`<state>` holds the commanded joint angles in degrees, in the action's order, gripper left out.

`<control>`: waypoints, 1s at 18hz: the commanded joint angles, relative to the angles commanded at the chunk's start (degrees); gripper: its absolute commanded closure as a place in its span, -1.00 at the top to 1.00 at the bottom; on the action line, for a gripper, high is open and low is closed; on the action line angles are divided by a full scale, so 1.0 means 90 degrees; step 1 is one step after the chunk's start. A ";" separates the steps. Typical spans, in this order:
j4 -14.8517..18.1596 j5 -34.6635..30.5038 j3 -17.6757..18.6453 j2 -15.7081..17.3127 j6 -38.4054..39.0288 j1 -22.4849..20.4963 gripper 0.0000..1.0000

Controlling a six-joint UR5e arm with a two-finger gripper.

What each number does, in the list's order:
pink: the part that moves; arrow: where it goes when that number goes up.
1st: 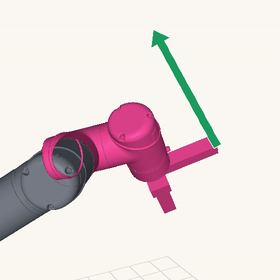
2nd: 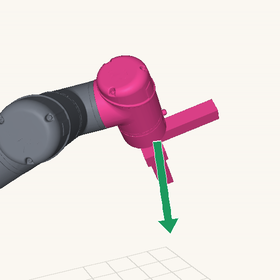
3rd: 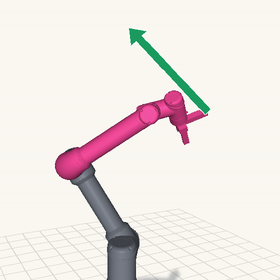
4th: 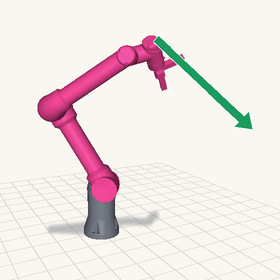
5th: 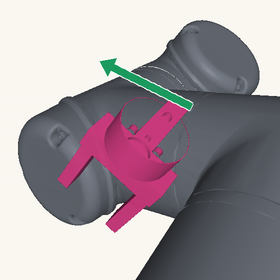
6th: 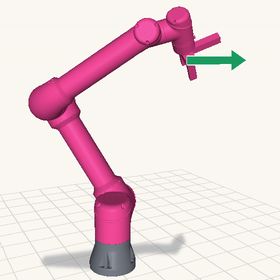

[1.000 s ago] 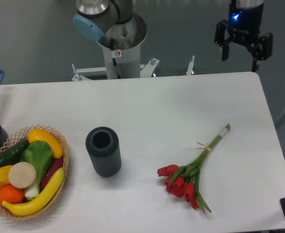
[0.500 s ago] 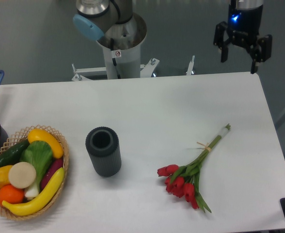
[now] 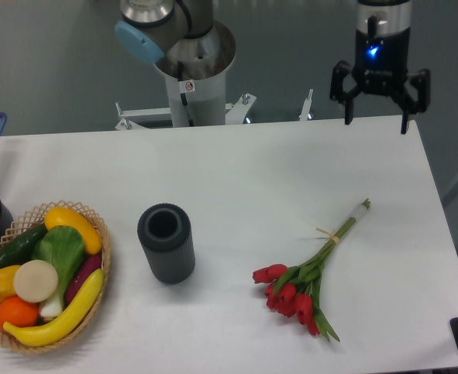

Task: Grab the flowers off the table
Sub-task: 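Move the open gripper down toward the red tulip bundle's stems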

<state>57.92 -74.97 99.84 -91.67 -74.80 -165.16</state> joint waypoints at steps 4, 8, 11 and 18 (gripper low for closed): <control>-0.0271 0.0000 0.0136 -0.0118 0.0408 0.0196 1.00; -0.1318 0.0000 0.0576 -0.0234 0.0596 0.0264 1.00; -0.1328 -0.0039 0.0488 -0.0614 0.0722 0.0547 1.00; -0.1074 -0.0117 -0.0087 -0.1786 0.0811 0.1075 1.00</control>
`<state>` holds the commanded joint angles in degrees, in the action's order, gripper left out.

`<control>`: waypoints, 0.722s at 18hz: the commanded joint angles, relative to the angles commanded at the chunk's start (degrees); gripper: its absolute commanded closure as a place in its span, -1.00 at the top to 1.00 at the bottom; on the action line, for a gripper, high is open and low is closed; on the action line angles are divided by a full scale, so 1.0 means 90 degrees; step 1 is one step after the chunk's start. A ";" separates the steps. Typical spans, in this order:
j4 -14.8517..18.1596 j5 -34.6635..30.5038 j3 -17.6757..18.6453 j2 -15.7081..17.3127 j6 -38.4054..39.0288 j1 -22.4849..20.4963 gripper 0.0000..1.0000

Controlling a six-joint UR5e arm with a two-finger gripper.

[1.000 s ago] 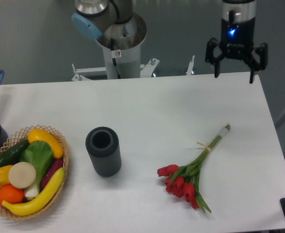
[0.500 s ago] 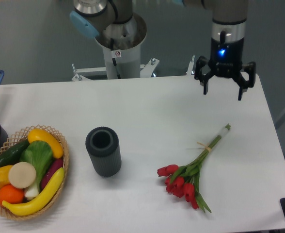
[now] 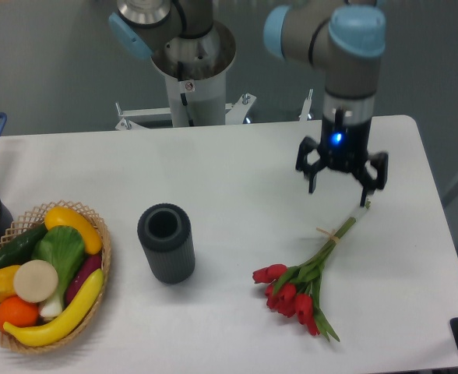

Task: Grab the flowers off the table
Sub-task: 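Move the open gripper down toward the red tulip bundle's stems, then lower the gripper around the tulip stems and close it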

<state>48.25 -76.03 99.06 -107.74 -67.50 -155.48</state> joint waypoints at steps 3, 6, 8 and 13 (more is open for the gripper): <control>-0.0010 0.0010 -0.0030 -0.0391 -0.0048 0.0079 1.00; 0.0010 0.0000 -0.0117 -0.0675 -0.0078 0.0069 1.00; -0.0019 0.0000 -0.0225 -0.0890 -0.0088 0.0069 1.00; -0.0058 -0.0019 -0.0225 -0.1124 -0.0166 0.0079 1.00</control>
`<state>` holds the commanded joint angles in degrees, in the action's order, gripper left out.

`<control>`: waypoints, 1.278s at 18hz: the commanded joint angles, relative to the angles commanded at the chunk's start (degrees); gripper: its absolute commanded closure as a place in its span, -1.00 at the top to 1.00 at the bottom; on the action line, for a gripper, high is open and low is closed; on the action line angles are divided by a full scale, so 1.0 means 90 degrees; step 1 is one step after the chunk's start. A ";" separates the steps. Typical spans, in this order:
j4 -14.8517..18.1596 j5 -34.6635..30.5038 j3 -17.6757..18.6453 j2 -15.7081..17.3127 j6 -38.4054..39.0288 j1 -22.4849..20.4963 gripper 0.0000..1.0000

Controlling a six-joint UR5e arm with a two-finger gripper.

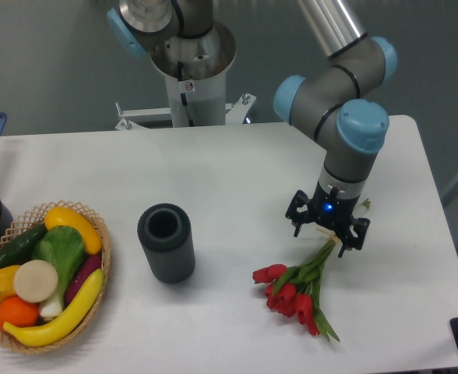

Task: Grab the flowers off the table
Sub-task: 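Lower the gripper around the tulip stems and close it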

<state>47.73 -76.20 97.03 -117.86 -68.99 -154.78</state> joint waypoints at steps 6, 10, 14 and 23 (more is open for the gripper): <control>-0.0049 -0.0127 -0.0078 -0.0235 0.0010 0.0000 1.00; -0.0039 -0.0215 -0.0254 -0.0440 0.0068 0.0107 1.00; -0.0078 -0.0293 -0.0234 -0.0499 0.0039 0.0137 1.00; -0.0293 -0.0585 -0.0127 -0.0538 0.0029 0.0195 0.79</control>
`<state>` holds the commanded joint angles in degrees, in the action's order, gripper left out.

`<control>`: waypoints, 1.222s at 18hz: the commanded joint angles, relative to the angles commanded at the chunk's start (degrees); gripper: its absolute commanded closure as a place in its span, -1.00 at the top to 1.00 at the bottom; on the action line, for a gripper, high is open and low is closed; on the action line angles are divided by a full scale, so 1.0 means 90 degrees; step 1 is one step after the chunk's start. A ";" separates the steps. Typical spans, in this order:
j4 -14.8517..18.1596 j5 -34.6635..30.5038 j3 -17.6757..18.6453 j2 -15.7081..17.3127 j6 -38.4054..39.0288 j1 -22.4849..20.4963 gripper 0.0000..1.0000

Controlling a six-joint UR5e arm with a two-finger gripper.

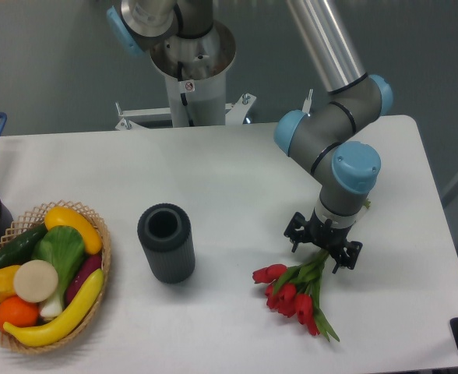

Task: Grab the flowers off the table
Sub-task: 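Lower the gripper around the tulip stems and close it, then lift the grasped tulip bundle up off the table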

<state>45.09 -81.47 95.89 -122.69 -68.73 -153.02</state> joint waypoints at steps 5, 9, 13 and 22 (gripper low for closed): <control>0.0000 -0.0079 -0.0020 -0.0020 0.0010 0.0059 0.09; -0.0020 -0.0088 -0.0010 -0.0010 0.0039 0.0068 -0.15; -0.0059 -0.0079 -0.0010 0.0000 0.0029 0.0059 -0.32; -0.0069 -0.0079 -0.0107 0.0058 -0.0029 0.0029 -0.47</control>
<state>44.47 -82.18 94.92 -122.17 -68.99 -152.75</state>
